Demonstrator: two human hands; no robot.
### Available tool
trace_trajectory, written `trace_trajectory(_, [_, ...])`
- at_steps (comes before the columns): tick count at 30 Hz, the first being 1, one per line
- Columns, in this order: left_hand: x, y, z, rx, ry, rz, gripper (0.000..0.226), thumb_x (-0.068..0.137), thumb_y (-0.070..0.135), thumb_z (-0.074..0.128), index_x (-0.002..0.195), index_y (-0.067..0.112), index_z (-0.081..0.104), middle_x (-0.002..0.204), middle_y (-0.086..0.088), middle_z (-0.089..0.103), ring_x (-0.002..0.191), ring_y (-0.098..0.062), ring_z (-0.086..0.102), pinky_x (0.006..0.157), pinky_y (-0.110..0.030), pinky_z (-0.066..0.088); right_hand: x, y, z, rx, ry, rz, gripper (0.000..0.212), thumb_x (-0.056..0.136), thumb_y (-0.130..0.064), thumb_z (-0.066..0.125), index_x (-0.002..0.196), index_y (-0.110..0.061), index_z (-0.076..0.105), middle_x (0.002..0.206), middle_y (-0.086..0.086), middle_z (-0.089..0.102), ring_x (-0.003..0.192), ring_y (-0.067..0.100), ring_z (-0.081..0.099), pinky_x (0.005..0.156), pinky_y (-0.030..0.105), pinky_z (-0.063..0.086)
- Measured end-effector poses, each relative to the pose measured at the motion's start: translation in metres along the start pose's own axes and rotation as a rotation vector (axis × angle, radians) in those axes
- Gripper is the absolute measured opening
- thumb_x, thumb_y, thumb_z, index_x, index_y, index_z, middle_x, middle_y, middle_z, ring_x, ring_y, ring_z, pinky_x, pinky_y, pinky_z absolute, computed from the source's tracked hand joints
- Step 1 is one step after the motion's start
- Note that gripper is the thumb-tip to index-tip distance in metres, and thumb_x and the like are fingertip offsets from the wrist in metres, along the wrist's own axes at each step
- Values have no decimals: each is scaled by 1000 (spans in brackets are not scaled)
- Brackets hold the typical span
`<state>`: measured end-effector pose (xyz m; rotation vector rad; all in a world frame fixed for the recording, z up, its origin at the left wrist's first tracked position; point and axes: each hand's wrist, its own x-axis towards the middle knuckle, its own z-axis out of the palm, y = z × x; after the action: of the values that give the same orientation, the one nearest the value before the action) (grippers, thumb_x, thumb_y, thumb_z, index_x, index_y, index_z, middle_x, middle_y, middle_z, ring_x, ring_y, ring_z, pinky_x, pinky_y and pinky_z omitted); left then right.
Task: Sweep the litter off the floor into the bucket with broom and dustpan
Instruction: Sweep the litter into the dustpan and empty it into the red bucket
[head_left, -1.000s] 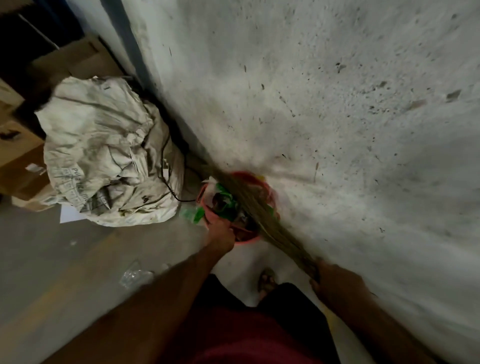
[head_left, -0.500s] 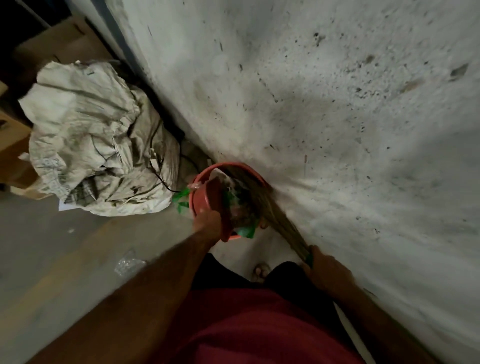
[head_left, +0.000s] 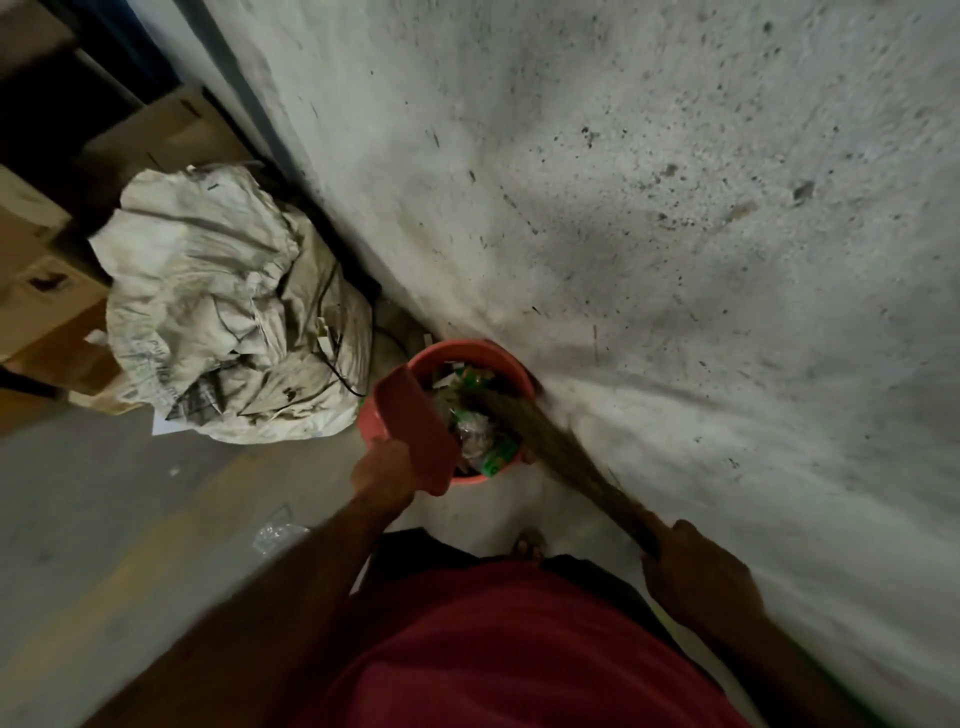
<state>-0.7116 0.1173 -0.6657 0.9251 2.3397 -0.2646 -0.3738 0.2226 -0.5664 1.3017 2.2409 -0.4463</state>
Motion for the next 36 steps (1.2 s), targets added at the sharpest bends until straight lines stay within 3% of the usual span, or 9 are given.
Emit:
trace_trajectory(2, [-5, -14, -1, -18, -4, -6, 38, 89, 15, 56, 126, 20, 56, 135, -11, 48, 118, -31, 58, 93, -42, 50, -10, -6, -1, -31, 22, 23, 55, 101, -26, 39, 153, -37, 24, 113, -5, 51, 71, 3, 37, 48, 17, 21])
trace_trajectory(6, [-11, -45, -1, -81, -27, 25, 40, 85, 17, 56, 125, 21, 58, 129, -12, 52, 116, -32, 58, 93, -43, 51, -22, -23, 8, -109, 77, 15, 67, 96, -16, 40, 150, -51, 21, 117, 3, 55, 92, 19, 57, 61, 23, 34])
trace_trajectory(9, [-15, -68, -1, -84, -52, 51, 41, 85, 18, 53, 125, 26, 58, 128, -11, 52, 117, -31, 55, 92, -41, 50, -2, -49, 24, -239, 110, 13, 58, 88, -16, 55, 140, -41, 50, 102, 11, 61, 82, 27, 62, 60, 32, 47])
trace_trajectory(12, [-19, -91, -3, -59, -59, 100, 37, 84, 21, 48, 118, 30, 58, 122, -9, 56, 113, -29, 55, 87, -40, 50, 47, -98, 40, -317, -4, 54, 35, 99, -22, 43, 132, -26, 56, 117, 10, 58, 102, 29, 60, 82, 38, 49])
trace_trajectory(16, [-25, -123, -3, -10, -47, 162, 34, 86, 28, 44, 118, 34, 56, 118, -5, 58, 105, -28, 53, 85, -40, 50, 114, -152, 57, -3, -49, 185, 35, 102, -18, 37, 125, -7, 60, 120, 14, 57, 113, 33, 57, 85, 37, 45])
trace_trajectory(19, [-30, -141, -8, -11, -7, 196, 29, 89, 27, 46, 115, 33, 58, 113, 0, 60, 103, -24, 51, 82, -39, 50, 155, -168, 61, 130, -72, 73, 34, 96, -18, 45, 122, -2, 60, 116, 18, 59, 116, 36, 56, 89, 39, 45])
trace_trajectory(23, [-40, -158, -23, -13, 35, 173, 23, 95, 24, 50, 116, 25, 60, 111, -8, 60, 107, -28, 52, 83, -39, 48, 179, -179, 67, -50, -68, 170, 37, 98, -20, 43, 131, -12, 58, 139, 13, 52, 121, 31, 55, 84, 37, 46])
trace_trajectory(32, [-21, -201, -40, -105, -81, 148, 51, 82, 40, 36, 120, 22, 64, 115, -14, 63, 106, -33, 58, 84, -39, 48, 46, -133, 7, -106, 12, 189, 42, 97, -28, 41, 135, -44, 50, 110, 3, 55, 100, 25, 59, 79, 34, 49])
trace_trajectory(36, [-21, -200, -46, -168, -52, 160, 27, 92, 20, 57, 116, 12, 66, 119, -18, 64, 112, -35, 57, 87, -40, 45, -23, -130, -29, -58, -12, 160, 56, 95, -23, 45, 143, -51, 35, 102, -3, 49, 83, 15, 52, 65, 27, 47])
